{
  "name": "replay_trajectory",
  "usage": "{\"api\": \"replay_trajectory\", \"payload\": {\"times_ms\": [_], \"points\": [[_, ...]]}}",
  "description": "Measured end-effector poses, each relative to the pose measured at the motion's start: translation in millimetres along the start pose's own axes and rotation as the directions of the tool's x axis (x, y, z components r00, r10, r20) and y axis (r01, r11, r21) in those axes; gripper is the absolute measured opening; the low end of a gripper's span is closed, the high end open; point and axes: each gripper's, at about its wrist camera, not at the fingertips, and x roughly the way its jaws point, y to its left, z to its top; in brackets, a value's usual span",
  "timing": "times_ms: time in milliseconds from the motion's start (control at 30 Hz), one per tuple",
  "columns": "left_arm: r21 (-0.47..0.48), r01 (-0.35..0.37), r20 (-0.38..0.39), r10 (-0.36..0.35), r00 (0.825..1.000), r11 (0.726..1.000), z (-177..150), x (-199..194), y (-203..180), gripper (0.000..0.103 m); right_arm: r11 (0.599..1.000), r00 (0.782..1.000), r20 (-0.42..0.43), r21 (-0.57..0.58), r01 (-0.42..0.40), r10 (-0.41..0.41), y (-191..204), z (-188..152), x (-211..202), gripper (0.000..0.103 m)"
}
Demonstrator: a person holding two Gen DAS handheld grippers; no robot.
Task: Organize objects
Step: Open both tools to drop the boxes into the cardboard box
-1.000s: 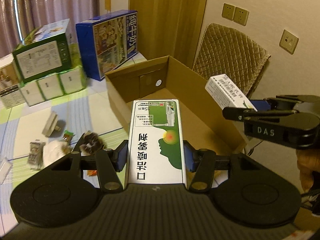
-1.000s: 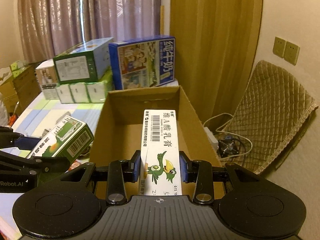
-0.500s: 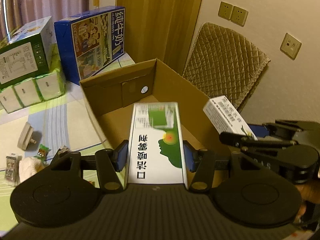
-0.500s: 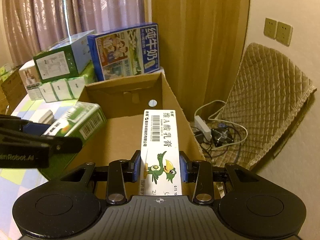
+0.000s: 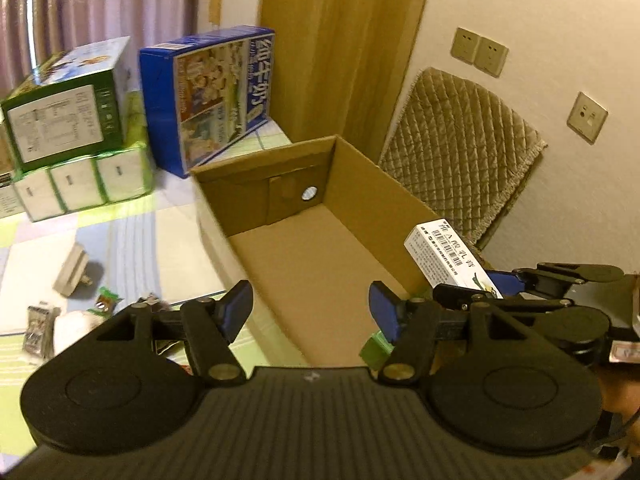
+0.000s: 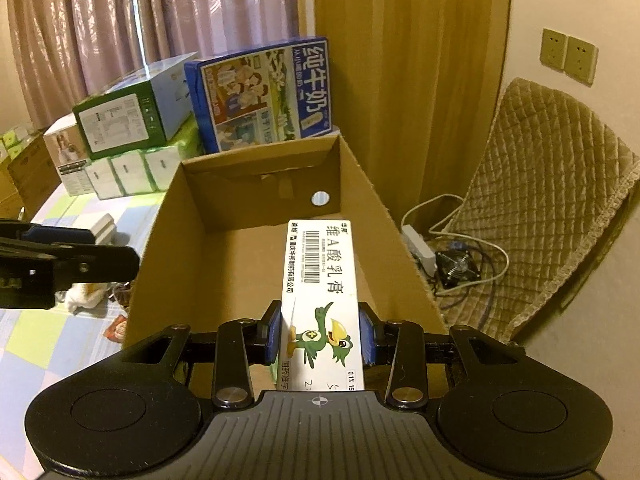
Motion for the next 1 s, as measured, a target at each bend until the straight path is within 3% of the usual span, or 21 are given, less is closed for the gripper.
{"api": "replay_trajectory", "payload": {"times_ms": [233, 367, 1000], "points": [[-0.044, -0.028, 0.012, 0.028, 1.000, 0.999, -12, -16, 18, 0.063, 0.999, 0.999, 0.030, -0.008, -0.037, 0.037, 11, 4, 4, 0.036], [-0.058, -0.049, 0.010, 0.050, 0.999, 0.997, -22, -22, 26, 0.072, 0.999, 0.999, 0.022, -0.017, -0.039, 0.040, 18, 4, 5, 0.053], [-0.135, -0.115, 0.019, 0.119, 0.993, 0.984, -65, -85, 57, 0.084, 0.997, 0.998, 0.040, -0.064, -0.046, 0.049, 71, -15, -53, 0.071]]}}
